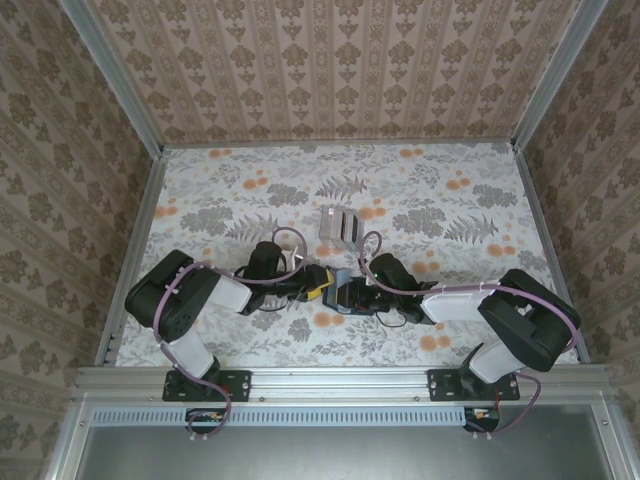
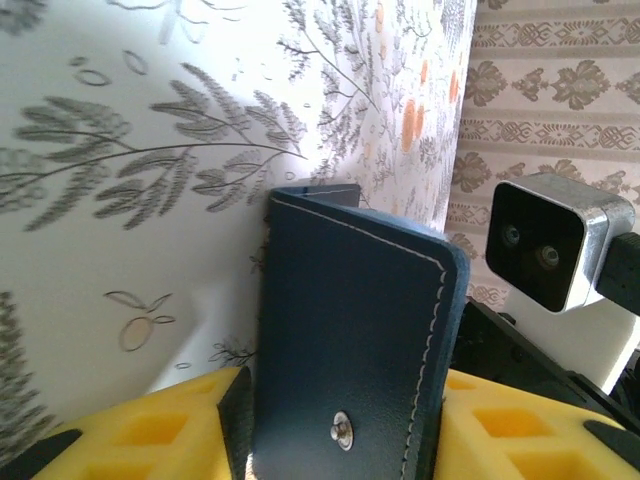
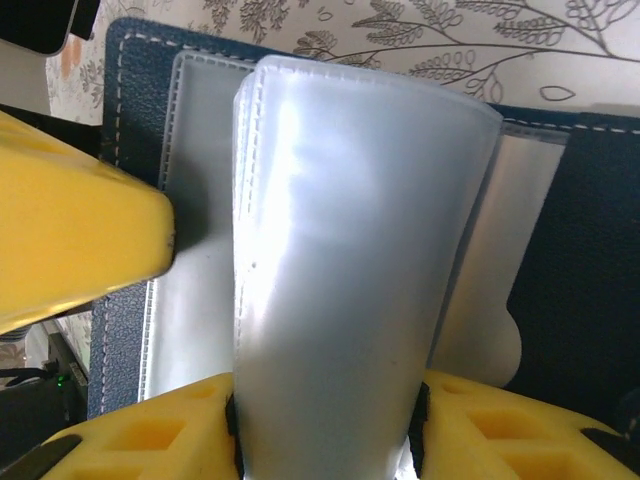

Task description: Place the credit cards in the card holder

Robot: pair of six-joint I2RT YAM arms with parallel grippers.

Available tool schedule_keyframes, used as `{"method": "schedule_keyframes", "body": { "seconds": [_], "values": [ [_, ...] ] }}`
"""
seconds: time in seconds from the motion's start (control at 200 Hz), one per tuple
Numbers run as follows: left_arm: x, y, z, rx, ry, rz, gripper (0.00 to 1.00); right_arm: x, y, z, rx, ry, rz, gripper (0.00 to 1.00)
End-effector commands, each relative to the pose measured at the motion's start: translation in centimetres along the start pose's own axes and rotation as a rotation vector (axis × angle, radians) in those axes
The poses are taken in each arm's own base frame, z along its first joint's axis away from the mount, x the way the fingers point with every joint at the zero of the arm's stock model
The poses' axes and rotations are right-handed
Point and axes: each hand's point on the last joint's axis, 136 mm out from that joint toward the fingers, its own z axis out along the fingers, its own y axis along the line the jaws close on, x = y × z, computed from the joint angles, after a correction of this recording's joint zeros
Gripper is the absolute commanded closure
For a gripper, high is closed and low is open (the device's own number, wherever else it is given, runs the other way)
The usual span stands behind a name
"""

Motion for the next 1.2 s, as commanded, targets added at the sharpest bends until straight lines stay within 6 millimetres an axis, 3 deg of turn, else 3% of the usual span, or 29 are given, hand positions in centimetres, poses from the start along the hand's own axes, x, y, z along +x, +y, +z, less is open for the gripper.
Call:
{"method": "schedule_keyframes", "body": {
  "seconds": [0.0, 0.185, 0.25, 0.39, 0.5, 0.61, 0.685, 0.885, 1.195],
  "values": [
    [-0.2, 0.2, -0.6, -0.003, -0.012, 0.03, 0.51, 0.3, -1.7, -0.2, 0.069, -0.001, 0.0, 0.54],
    [0.1, 1.6, -0.8, -0.106, 0.01, 0.039, 0.7, 0.1, -1.9, -0.6, 0.096, -0.006, -0.006, 0.53],
    [0.4, 2.3, -1.0, -0.162, 0.022, 0.046, 0.77, -0.3, -2.9, -1.2, 0.161, -0.035, 0.001, 0.47],
    [0.4, 2.6, -1.9, -0.228, 0.002, 0.076, 0.83, -1.9, -6.3, -5.1, 0.372, -0.206, 0.035, 0.34],
    [0.3, 2.6, -2.4, -0.274, -0.004, 0.108, 0.87, -2.8, -6.8, -7.7, 0.448, -0.272, -0.019, 0.33],
    [0.2, 2.3, -2.3, -0.261, -0.015, 0.117, 0.87, -3.4, -5.8, -8.7, 0.45, -0.271, -0.081, 0.33],
    [0.2, 2.0, -2.1, -0.245, -0.004, 0.125, 0.79, -3.6, -5.9, -9.0, 0.477, -0.266, -0.103, 0.33],
    [0.1, 1.3, -2.2, -0.228, -0.009, 0.146, 0.7, -3.1, -4.1, -7.3, 0.427, -0.165, -0.178, 0.34],
    [-0.4, 0.4, -3.6, -0.187, -0.028, 0.146, 0.61, -2.8, -1.3, -4.9, 0.386, -0.062, -0.271, 0.54]
  ]
}}
